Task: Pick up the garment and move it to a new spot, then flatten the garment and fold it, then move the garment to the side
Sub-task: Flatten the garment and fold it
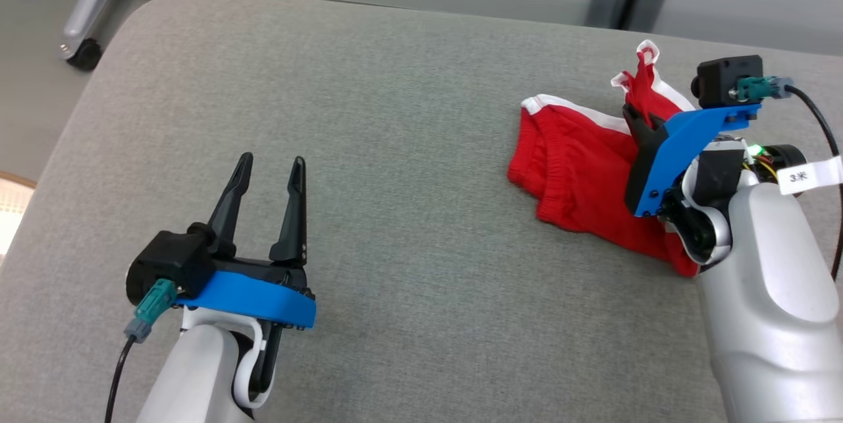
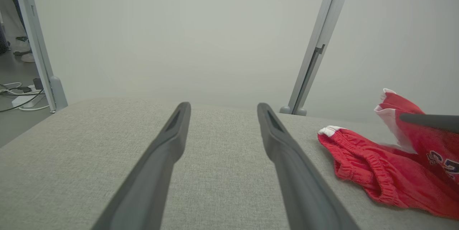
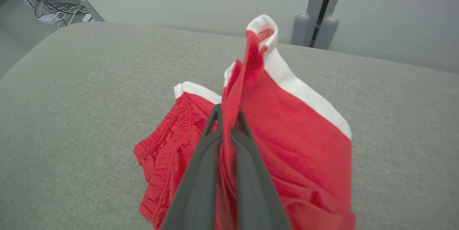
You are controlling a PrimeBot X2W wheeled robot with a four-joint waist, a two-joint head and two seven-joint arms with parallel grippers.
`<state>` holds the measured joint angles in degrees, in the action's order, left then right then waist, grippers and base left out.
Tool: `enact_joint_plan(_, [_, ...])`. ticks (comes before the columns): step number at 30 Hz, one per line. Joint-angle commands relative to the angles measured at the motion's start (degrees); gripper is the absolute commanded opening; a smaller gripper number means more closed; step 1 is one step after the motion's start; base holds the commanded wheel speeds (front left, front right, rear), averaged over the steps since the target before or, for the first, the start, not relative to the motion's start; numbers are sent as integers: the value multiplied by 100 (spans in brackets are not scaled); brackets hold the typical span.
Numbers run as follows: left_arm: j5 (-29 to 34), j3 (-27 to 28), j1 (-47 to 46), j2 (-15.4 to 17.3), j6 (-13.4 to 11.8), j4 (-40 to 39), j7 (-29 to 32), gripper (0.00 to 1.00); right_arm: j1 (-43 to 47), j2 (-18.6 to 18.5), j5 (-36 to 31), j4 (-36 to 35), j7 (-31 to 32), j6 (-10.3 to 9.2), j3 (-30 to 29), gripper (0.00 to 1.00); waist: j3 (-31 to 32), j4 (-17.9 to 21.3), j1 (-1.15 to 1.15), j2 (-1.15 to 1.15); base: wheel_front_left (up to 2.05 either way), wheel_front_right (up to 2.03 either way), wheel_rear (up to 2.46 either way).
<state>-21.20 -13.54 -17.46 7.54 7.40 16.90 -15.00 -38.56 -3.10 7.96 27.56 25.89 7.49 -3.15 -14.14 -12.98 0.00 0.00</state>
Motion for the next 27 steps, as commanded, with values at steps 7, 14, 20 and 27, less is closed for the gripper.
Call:
enact_joint_plan(7, [-88,-176,-173,-37,12,83,-25,100,-377,9,270,1106,-419,0,385,0,-107,-413,0,0,0,0,0])
enact_joint_plan(14, [-82,-132,-165,-53,12,98,-24,100,-618,11,470,1723,-829,0,571,100,-116,-434,0,0,0,0,0])
enact_joint_plan(20, [-51,-38,-142,-51,12,79,-24,100,-856,11,1538,1537,-1139,0,1172,100,-41,-256,0,0,0,0,0])
enact_joint_plan(27, [-15,204,78,-12,12,47,-24,100,-376,-342,1239,474,-1602,0,1145,100,203,92,0,0,0,0,0])
